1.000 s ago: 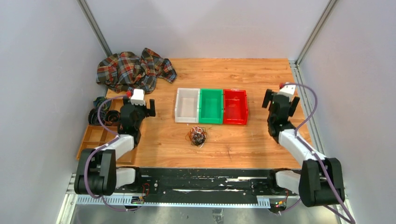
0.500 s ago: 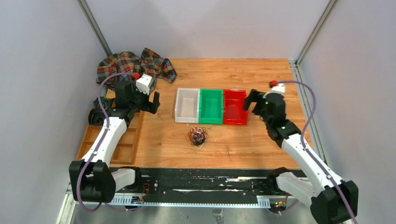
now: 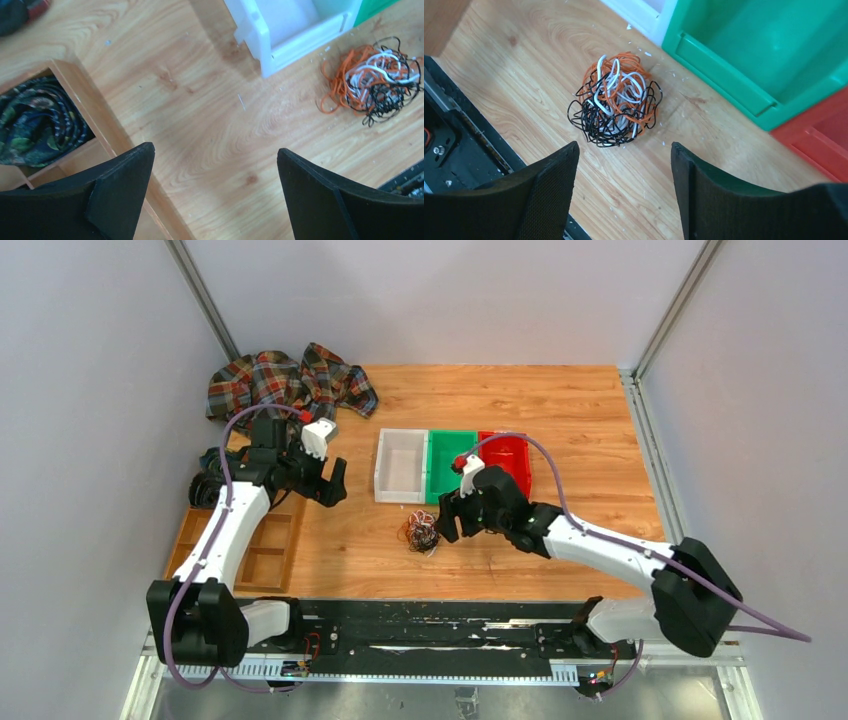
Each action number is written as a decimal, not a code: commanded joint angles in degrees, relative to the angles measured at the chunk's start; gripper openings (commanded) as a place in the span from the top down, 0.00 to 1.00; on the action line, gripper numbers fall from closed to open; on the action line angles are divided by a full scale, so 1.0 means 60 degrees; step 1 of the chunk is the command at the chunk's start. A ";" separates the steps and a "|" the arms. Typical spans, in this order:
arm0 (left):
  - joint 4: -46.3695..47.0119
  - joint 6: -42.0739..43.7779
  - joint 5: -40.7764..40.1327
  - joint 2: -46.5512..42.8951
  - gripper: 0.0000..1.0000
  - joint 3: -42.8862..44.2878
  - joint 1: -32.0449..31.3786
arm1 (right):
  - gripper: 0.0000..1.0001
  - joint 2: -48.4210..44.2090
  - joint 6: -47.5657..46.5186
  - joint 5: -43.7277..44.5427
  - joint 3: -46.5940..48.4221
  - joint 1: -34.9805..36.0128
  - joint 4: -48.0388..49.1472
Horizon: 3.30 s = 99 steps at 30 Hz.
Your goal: Untangle the cables
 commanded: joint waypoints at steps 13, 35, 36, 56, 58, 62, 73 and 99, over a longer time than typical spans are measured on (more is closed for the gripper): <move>-0.0773 0.0043 0.1009 -0.0852 0.03 0.0274 -0.0007 | 0.37 0.2575 -0.1381 -0.2716 0.0823 -0.0279 0.1465; -0.0970 0.0305 0.2989 -0.0918 0.09 -0.0029 -0.1333 | 0.99 0.1746 -0.0135 -0.3701 0.0959 0.0446 0.2071; -0.0980 0.0259 0.3021 -0.0896 0.09 0.0033 -0.1469 | 0.99 0.1666 -0.0093 -0.3794 0.1031 0.0433 0.2068; -0.0999 -0.0191 0.3663 -0.0758 0.17 0.0103 -0.3170 | 0.99 0.1264 0.1898 -0.5801 0.1805 0.0345 0.3648; -0.1009 -0.0379 0.3729 -0.0821 0.19 0.0160 -0.3171 | 0.99 0.1123 0.2276 -0.6021 0.1804 0.0281 0.4035; -0.1248 -0.0575 0.3773 -0.1113 0.19 0.0301 -0.3171 | 0.99 0.0825 0.2990 -0.6316 0.1858 0.0192 0.4710; 0.0799 -0.2749 0.3729 -0.3546 0.19 -0.0506 -0.3180 | 0.99 0.0542 0.4910 -0.6005 0.1914 0.0163 0.7472; 0.4093 -0.4727 0.4354 -0.4043 0.42 -0.1556 -0.3285 | 0.99 0.1218 0.5994 -0.6328 0.3201 0.0169 0.8662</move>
